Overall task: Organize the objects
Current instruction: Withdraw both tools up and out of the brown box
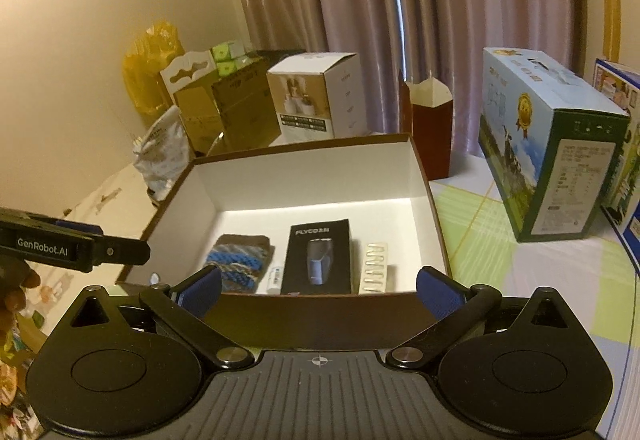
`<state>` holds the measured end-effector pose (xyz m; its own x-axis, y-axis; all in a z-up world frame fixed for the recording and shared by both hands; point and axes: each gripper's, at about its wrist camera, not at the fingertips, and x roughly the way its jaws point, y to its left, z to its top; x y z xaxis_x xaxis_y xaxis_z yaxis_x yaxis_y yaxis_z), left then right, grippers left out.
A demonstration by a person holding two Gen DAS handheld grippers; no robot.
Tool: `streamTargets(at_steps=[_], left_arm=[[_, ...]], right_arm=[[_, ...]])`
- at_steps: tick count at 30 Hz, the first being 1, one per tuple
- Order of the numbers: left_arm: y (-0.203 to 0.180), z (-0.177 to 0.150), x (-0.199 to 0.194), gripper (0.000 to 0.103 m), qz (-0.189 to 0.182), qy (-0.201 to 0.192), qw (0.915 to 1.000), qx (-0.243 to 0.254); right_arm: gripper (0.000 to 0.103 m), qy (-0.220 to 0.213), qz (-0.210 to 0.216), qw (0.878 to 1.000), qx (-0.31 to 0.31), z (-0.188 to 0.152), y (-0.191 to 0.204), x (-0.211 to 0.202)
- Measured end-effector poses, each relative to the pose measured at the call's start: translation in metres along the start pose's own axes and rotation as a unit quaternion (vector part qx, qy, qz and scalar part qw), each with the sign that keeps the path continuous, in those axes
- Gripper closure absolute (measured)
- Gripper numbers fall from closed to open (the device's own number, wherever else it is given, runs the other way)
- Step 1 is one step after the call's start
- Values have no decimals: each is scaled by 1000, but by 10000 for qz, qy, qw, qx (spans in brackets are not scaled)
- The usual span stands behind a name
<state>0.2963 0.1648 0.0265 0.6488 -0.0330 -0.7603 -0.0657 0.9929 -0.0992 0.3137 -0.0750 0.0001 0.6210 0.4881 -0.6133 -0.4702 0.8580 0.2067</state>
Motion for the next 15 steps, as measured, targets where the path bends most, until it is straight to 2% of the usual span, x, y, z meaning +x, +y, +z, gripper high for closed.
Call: streamTargets(at_steps=[15], left_arm=[[0,-40,-36,7,-66,83,9999,-56]], right_arm=[[2,-75,7,9995,306,-35,10,-49]])
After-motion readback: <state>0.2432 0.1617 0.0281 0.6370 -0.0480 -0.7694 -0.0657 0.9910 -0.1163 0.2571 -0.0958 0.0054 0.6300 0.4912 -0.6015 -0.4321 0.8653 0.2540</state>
